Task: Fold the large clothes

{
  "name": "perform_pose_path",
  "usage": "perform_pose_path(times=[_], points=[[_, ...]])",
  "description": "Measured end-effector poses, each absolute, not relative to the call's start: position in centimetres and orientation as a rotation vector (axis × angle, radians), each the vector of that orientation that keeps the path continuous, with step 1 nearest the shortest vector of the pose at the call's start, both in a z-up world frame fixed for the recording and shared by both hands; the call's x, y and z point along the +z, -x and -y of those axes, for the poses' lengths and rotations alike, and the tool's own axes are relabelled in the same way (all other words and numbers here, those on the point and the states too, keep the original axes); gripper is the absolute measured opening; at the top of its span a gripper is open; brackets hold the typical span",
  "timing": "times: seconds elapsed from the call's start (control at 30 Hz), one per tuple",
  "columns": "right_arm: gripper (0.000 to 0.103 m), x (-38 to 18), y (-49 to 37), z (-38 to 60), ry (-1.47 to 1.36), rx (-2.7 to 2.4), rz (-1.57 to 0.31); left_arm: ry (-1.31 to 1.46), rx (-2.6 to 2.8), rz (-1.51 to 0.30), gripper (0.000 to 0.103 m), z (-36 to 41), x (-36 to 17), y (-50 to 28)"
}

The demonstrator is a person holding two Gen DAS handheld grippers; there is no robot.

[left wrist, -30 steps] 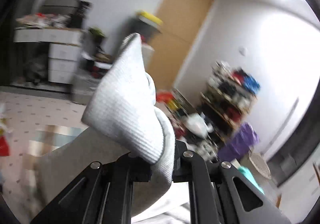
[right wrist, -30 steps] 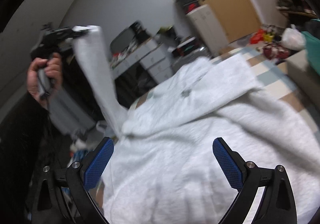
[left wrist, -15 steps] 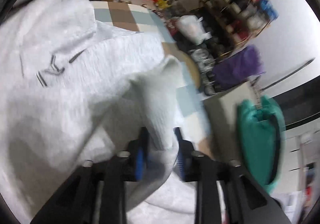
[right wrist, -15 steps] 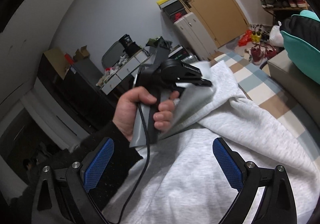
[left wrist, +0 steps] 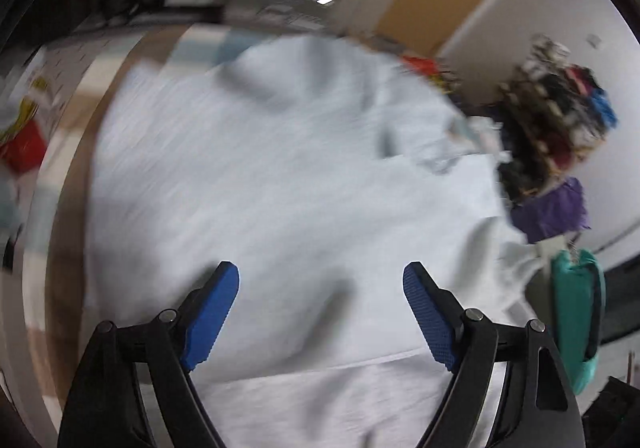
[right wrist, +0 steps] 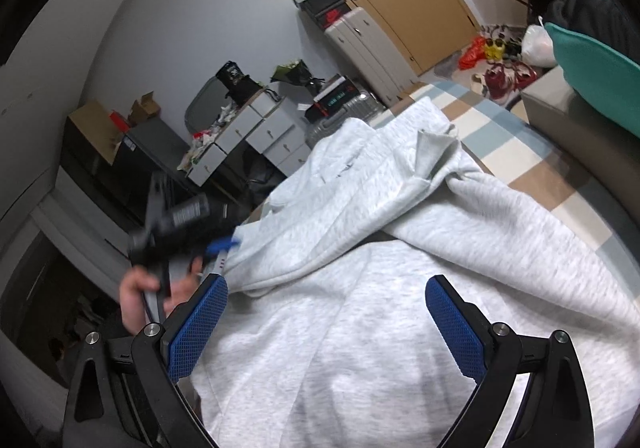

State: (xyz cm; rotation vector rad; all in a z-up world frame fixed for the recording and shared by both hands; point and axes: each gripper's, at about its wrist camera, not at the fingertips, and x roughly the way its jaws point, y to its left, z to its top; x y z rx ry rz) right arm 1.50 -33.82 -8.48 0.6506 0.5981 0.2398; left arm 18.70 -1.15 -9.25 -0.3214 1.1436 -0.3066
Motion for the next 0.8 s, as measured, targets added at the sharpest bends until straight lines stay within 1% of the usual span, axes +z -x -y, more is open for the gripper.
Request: perform_pose_path(times=[0.07, 0.1, 0.3, 0.4, 0.43, 0.53, 0.6, 0.67, 0.7, 0.73, 0.8], points=[[0.101, -8.7, -2.0, 33.5, -0.637, 0.231, -0.617, 0.363, -0.284, -1.178, 0.081, 0.3, -11.6, -18.3], [0.101, -8.7, -2.2, 33.3, -0.627, 0.225, -0.626, 0.367, -0.265, -1.16, 0.081, -0.3, -12.1, -18.0], [0.101, -7.2, -6.4, 34.7, -0.557, 0.193, -0.687, 0.289, -0.251, -1.057, 0.081, 0.8, -11.3, -16.2], [0.101, -5.9, -10.8, 36.5, -0.473, 0.135, -0.726, 0.275, -0.265, -1.045, 0.081, 1.4, -11.3, -15.7], [0.101, -5.8, -13.3, 37.2, -0.435, 0.118, -0.77, 0.281, -0.271, -1.049, 0.081, 1.1, -11.3, -15.7], [0.101, -6.5, -18.4, 38.4, -0.385, 0.053, -0.864, 0.305, -0.273, -1.048, 0.081, 0.8, -11.7, -16.4], [0.1, -8.0, -22.1, 39.0, -0.398, 0.054, -0.959, 0.286, -0.272, -1.049, 0.081, 0.0, -11.4, -16.4], [0.086, -9.6, -24.6, 39.2, -0.418, 0.048, -1.032, 0.267, -0.266, -1.044, 0.081, 0.2, -11.5, -16.3], [0.071, -10.4, -25.4, 39.1, -0.426, 0.036, -1.064, 0.251, -0.263, -1.042, 0.081, -0.4, -11.2, -15.9], [0.047, -11.0, -26.0, 39.1, -0.435, 0.027, -1.094, 0.237, -0.26, -1.043, 0.082, -0.1, -11.2, -16.0], [0.016, -11.4, -26.2, 38.6, -0.411, 0.034, -1.104, 0.224, -0.258, -1.042, 0.085, 0.3, -11.4, -16.2]])
